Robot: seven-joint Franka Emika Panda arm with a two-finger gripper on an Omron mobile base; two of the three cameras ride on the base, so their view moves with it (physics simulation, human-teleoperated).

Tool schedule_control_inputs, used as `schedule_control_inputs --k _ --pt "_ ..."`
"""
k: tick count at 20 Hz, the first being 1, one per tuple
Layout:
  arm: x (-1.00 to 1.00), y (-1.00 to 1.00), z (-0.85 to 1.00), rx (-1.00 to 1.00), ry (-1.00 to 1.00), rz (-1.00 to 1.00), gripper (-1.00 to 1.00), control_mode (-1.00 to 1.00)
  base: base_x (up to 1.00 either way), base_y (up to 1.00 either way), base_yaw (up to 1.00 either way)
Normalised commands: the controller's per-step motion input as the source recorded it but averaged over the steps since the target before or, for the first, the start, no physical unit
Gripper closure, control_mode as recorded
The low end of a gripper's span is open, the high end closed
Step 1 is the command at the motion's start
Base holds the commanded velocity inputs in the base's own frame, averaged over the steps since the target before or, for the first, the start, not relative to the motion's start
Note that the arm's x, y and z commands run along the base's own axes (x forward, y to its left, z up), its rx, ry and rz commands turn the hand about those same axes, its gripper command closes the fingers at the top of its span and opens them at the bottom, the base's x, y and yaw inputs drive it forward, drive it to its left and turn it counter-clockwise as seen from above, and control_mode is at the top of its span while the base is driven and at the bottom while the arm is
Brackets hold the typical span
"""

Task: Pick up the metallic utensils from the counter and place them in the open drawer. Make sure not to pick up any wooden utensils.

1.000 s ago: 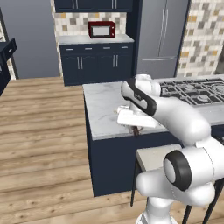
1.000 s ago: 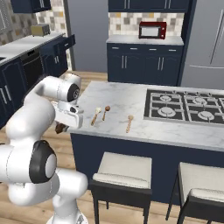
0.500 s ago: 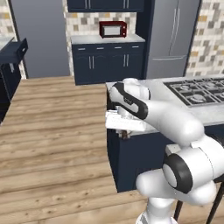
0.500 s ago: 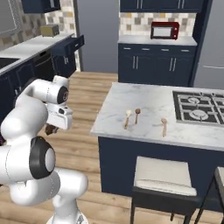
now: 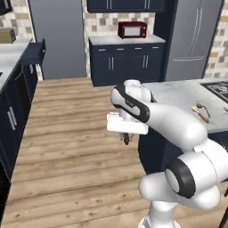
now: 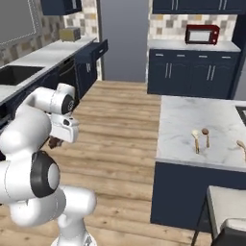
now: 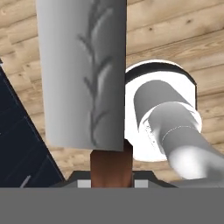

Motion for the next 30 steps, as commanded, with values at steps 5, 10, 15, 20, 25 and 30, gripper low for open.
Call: schedule_control_inputs --k 5,10,15,20,25,30 --pt "0.00 0.00 0.00 0.00 0.00 0.00 1.00 1.00 0.98 0.51 0.00" --pt "0.00 0.00 0.00 0.00 0.00 0.00 1.00 1.00 1.00 0.51 0.00" --pt "0.00 0.00 0.00 0.00 0.00 0.00 1.00 1.00 1.00 0.30 0.01" --pt "0.00 0.00 0.00 0.00 0.00 0.00 1.00 1.00 1.00 0.04 0.12" --pt "0.00 0.00 0.00 0.00 0.00 0.00 1.00 1.00 1.00 0.06 0.03" --pt "0.00 0.00 0.00 0.00 0.00 0.00 1.00 1.00 1.00 0.18 -0.09"
